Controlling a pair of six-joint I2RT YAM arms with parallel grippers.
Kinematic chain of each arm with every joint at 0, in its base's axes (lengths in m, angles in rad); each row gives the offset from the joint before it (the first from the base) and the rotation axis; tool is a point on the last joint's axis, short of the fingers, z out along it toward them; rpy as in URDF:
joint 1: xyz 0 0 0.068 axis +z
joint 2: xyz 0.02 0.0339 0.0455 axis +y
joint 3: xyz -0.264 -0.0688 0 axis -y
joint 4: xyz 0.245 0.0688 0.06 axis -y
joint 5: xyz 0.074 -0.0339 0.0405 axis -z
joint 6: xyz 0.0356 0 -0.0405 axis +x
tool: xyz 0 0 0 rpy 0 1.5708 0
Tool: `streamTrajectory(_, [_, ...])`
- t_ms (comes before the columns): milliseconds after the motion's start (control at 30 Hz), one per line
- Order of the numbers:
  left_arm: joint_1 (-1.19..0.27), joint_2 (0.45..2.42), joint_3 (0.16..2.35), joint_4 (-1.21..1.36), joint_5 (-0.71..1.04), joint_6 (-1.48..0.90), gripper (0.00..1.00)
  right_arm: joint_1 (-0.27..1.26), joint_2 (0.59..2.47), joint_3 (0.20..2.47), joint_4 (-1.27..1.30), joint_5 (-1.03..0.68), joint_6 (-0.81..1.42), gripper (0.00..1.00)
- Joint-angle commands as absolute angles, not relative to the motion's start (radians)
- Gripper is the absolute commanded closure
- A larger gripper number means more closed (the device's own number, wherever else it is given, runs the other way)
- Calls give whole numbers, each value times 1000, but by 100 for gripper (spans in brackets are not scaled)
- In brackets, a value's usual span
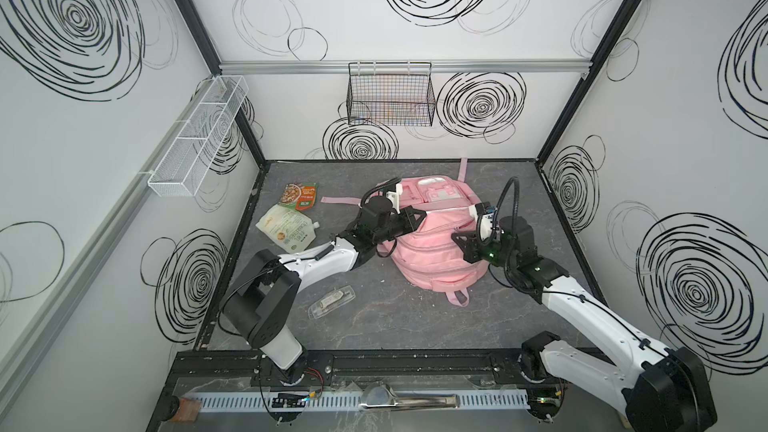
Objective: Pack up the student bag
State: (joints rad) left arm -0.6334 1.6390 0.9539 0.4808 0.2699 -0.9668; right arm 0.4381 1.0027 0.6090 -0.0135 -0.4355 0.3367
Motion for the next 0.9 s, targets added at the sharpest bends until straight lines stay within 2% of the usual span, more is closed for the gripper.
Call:
streamTrajectory(0, [-638, 1685, 1045, 712, 132, -1045, 100, 554, 985, 623, 51, -532, 389, 100])
streamTrajectory(200, [-653, 1736, 1087, 747, 121, -1092, 100, 616, 1011, 622, 56, -496, 370, 100])
streamTrajectory(333, [-653, 1690, 1049, 726, 51, -1085, 100, 566, 1003, 625, 4, -446, 356, 100])
streamTrajectory(500, [-630, 1615, 989, 719, 8, -1060, 100, 456, 966, 627, -29, -468, 315, 100])
streamTrajectory(633, [-610, 1592, 1050, 670, 135, -795, 100, 386, 944, 636, -48, -522, 280, 100])
streamTrajectory(767, [-585, 1646, 1239, 340, 318, -439, 98, 380, 939, 642, -60, -542, 244, 100])
streamTrajectory(800, [-571, 1661, 1262, 296, 377, -346, 91, 380, 938, 642, -59, -542, 237, 100])
streamTrajectory(833, [-559, 1676, 1279, 263, 445, -247, 78, 379, 936, 647, -59, -536, 234, 100])
streamTrajectory(867, [-557, 1686, 1292, 220, 504, -136, 74, 377, 936, 651, -60, -534, 232, 100])
